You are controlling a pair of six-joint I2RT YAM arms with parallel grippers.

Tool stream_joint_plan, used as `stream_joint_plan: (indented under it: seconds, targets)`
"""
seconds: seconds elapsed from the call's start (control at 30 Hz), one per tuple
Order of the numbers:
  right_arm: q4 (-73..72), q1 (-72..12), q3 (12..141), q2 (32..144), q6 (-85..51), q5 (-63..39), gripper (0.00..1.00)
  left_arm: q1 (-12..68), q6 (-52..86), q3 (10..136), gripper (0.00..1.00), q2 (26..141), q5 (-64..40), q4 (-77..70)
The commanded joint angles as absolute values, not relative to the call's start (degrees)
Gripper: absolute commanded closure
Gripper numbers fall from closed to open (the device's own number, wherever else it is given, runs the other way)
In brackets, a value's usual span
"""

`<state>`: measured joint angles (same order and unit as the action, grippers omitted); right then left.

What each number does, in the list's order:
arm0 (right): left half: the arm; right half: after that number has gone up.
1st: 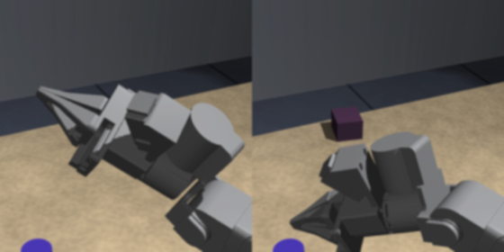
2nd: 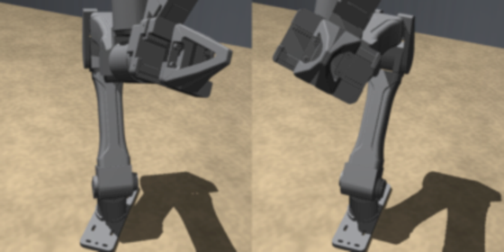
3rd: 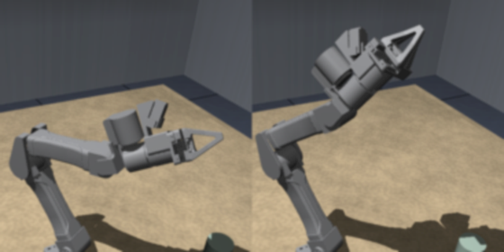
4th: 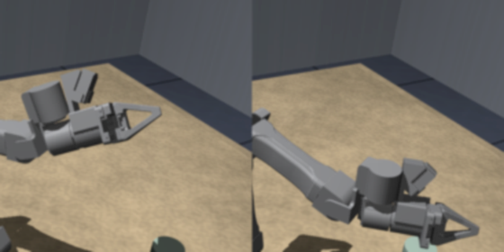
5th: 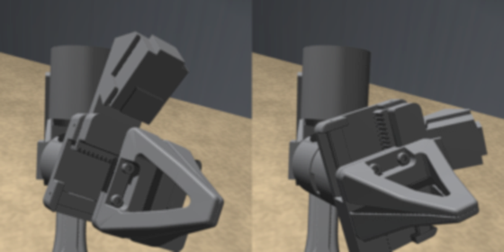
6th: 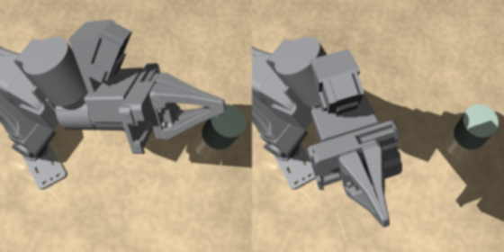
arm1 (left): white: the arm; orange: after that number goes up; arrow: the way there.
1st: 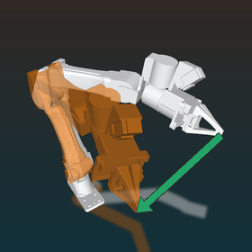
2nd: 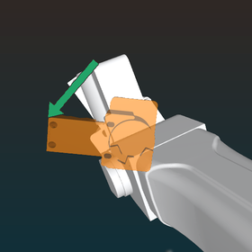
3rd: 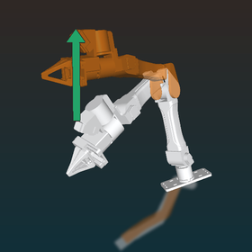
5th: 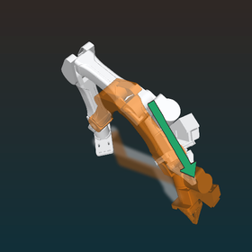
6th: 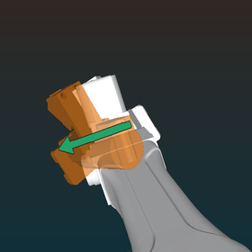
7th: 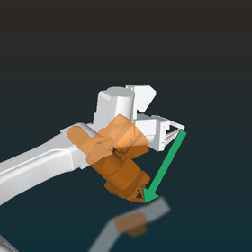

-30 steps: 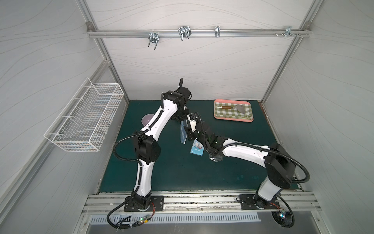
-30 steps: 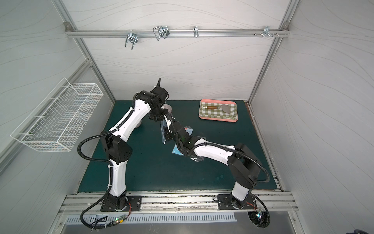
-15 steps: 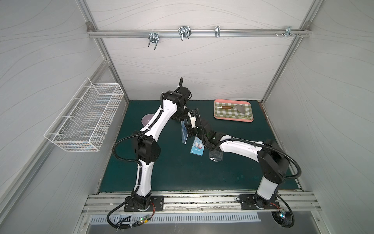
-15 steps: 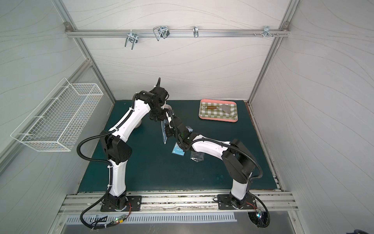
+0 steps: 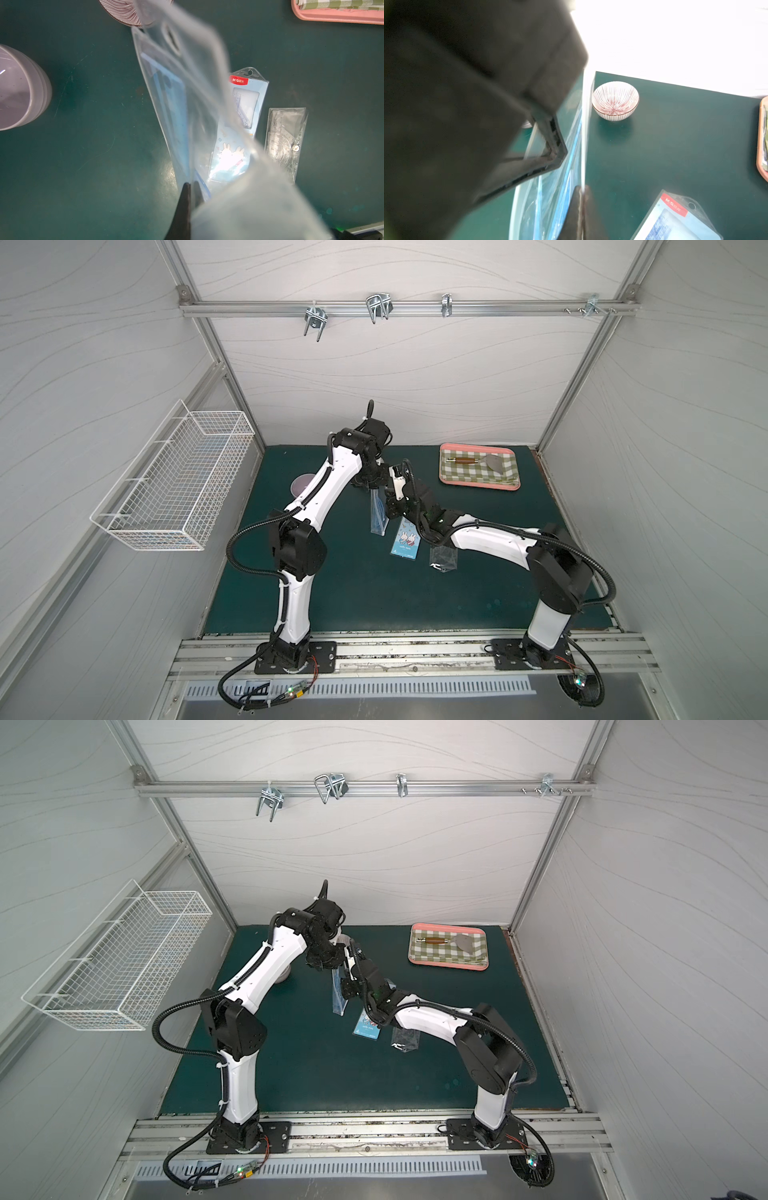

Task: Open the ruler set and take out the ruler
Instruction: Adjust the ruler set bag.

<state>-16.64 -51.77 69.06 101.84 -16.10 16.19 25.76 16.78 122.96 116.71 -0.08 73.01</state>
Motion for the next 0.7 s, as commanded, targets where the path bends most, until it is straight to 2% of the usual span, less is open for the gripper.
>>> stream_joint_plan:
  seconds: [0.0, 0.27, 0.47, 0.67]
  targets:
    - [-17.5, -51.25, 67.59, 99.4, -17.6, 15.65, 1.0, 25.24, 17.82, 121.82, 0.98, 113.4, -1.61, 69.09]
    - [-14.16, -50.53, 68.53, 96.76, -16.59, 15.81, 1.0, 24.42, 18.63, 117.12, 0.73, 110.01, -5.22, 63.28]
    - [-2.37, -50.3, 74.73, 97.11, -11.25, 19.25, 1.0, 24.1, 18.9, 114.39, 0.57, 108.52, -7.03, 60.69]
    - [7.88, -49.43, 78.95, 96.64, -6.43, 24.58, 1.0, 23.0, 19.54, 107.04, 0.37, 103.54, -5.96, 55.04]
